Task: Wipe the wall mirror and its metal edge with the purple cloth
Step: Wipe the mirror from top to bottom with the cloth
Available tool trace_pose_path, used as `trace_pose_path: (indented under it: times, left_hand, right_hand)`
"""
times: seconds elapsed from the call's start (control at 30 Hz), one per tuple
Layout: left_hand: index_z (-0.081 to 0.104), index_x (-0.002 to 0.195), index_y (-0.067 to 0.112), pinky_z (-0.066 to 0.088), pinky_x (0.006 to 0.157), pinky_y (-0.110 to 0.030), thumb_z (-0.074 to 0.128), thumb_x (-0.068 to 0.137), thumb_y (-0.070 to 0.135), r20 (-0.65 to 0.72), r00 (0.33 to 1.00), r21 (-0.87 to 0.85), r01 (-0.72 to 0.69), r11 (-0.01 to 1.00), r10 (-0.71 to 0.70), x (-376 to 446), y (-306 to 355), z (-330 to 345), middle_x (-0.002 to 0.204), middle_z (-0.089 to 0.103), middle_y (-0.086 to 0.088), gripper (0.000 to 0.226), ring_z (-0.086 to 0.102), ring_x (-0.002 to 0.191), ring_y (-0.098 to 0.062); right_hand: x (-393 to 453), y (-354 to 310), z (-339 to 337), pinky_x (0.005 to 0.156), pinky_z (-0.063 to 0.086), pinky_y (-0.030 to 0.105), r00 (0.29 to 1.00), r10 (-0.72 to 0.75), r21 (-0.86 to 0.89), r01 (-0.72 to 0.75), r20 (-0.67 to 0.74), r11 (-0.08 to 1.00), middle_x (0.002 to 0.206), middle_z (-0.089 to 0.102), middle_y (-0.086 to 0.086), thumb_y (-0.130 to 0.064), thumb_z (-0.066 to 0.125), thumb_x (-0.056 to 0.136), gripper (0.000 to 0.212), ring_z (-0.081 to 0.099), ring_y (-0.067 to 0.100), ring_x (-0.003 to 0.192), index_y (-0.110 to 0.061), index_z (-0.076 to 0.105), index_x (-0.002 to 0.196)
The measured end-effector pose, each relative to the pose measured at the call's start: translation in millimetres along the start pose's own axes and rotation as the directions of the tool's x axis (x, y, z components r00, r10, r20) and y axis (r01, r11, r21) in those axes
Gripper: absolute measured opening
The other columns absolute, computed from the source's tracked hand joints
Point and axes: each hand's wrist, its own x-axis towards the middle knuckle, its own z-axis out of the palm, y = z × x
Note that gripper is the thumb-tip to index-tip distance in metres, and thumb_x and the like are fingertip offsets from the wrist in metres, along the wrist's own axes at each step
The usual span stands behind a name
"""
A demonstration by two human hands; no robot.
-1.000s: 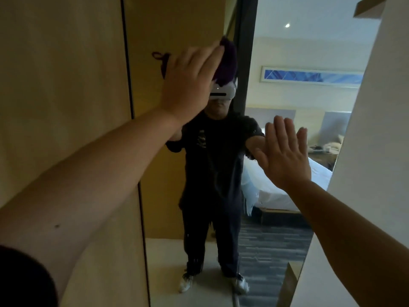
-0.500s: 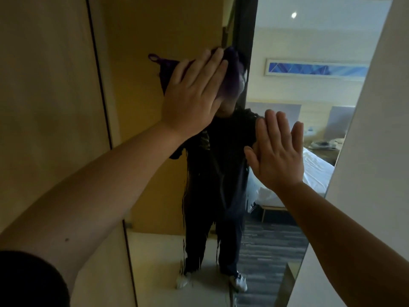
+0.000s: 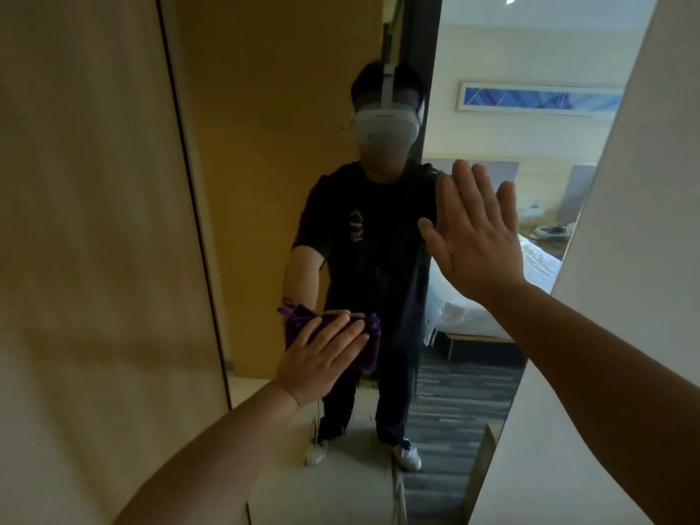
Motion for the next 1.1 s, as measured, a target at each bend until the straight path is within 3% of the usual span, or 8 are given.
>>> trace_pose_path:
  times: [0.13, 0.2, 0.3, 0.57, 0.63, 0.7, 0.8, 1.1]
  left_hand:
    - [0.051, 0.141, 0.02, 0.039, 0.103, -0.043, 0.041, 0.103, 0.015, 0.003, 0.999, -0.104, 0.033, 0.994, -0.033, 17, -5, -19, 0.146, 0.05, -0.001, 0.039, 0.048, 0.13, -0.023]
    - [0.052, 0.138, 0.017, 0.044, 0.091, -0.043, 0.044, 0.1, 0.009, -0.031, 0.997, -0.15, 0.065, 0.987, -0.07, 35, -7, -29, 0.139, 0.053, -0.004, 0.039, 0.055, 0.118, -0.026]
    - [0.05, 0.137, 0.014, 0.046, 0.085, -0.044, 0.058, 0.091, 0.002, -0.111, 0.987, -0.156, 0.101, 0.983, -0.119, 85, -23, -44, 0.136, 0.056, -0.007, 0.048, 0.058, 0.112, -0.029]
    - [0.05, 0.139, 0.011, 0.036, 0.103, -0.045, 0.062, 0.091, 0.02, -0.372, 0.915, -0.029, 0.158, 0.987, -0.158, 300, -109, -122, 0.14, 0.055, -0.011, 0.05, 0.048, 0.125, -0.031]
    - [0.048, 0.142, 0.012, 0.037, 0.106, -0.047, 0.057, 0.094, 0.024, -0.358, 0.92, 0.022, 0.177, 0.984, -0.158, 341, -122, -135, 0.146, 0.051, -0.009, 0.05, 0.047, 0.132, -0.031]
    - [0.04, 0.149, 0.014, 0.029, 0.114, -0.048, 0.048, 0.099, 0.031, -0.256, 0.951, 0.028, 0.188, 0.982, -0.174, 358, -127, -136, 0.155, 0.04, -0.008, 0.054, 0.037, 0.142, -0.03]
    - [0.03, 0.154, 0.014, 0.016, 0.12, -0.05, 0.037, 0.102, 0.042, -0.166, 0.966, 0.037, 0.209, 0.977, -0.2, 347, -118, -122, 0.162, 0.026, -0.008, 0.06, 0.023, 0.149, -0.029]
    - [0.035, 0.152, 0.008, 0.027, 0.117, -0.055, 0.046, 0.101, 0.042, -0.116, 0.993, 0.002, 0.034, 0.999, -0.034, 195, -17, -56, 0.16, 0.029, -0.014, 0.061, 0.025, 0.148, -0.033]
  right_hand:
    - [-15, 24, -15, 0.122, -0.01, 0.048, 0.992, 0.099, -0.035, -0.096, 0.073, 0.995, 0.165, -0.008, 0.007, -0.048, 0.038, 0.105, 0.072, -0.01, 0.025, 0.153, -0.012, 0.008, 0.159]
    - [-24, 41, -17, 0.122, -0.01, 0.05, 0.987, 0.109, -0.087, -0.098, 0.121, 0.991, 0.166, -0.005, 0.011, -0.051, 0.034, 0.104, 0.073, -0.014, 0.026, 0.152, -0.01, 0.008, 0.159]
    - [-30, 54, -14, 0.121, -0.007, 0.054, 0.985, 0.058, -0.18, -0.028, 0.161, 0.983, 0.165, 0.004, 0.016, -0.053, 0.032, 0.103, 0.073, -0.014, 0.029, 0.15, -0.008, 0.012, 0.157]
    - [-30, 56, -8, 0.122, 0.0, 0.057, 0.992, 0.04, -0.174, -0.018, 0.123, 0.985, 0.165, 0.009, 0.016, -0.053, 0.032, 0.102, 0.073, -0.006, 0.031, 0.152, -0.009, 0.011, 0.157]
    - [-30, 58, -6, 0.122, -0.001, 0.057, 0.994, 0.03, -0.174, -0.011, 0.105, 0.985, 0.165, 0.011, 0.016, -0.054, 0.034, 0.102, 0.074, -0.004, 0.032, 0.152, -0.009, 0.015, 0.157]
    - [-31, 59, -3, 0.122, 0.0, 0.057, 0.997, 0.024, -0.168, -0.011, 0.076, 0.986, 0.164, 0.013, 0.017, -0.054, 0.035, 0.101, 0.074, -0.002, 0.032, 0.152, -0.009, 0.016, 0.156]
    - [-32, 60, 2, 0.122, 0.001, 0.057, 0.999, 0.017, -0.144, -0.012, 0.033, 0.989, 0.164, 0.015, 0.017, -0.053, 0.038, 0.1, 0.075, -0.001, 0.032, 0.153, -0.008, 0.018, 0.156]
    - [-33, 62, 12, 0.121, 0.009, 0.06, 0.996, -0.011, -0.116, 0.001, -0.083, 0.993, 0.163, 0.016, 0.016, -0.053, 0.038, 0.1, 0.074, 0.009, 0.035, 0.152, -0.01, 0.015, 0.156]
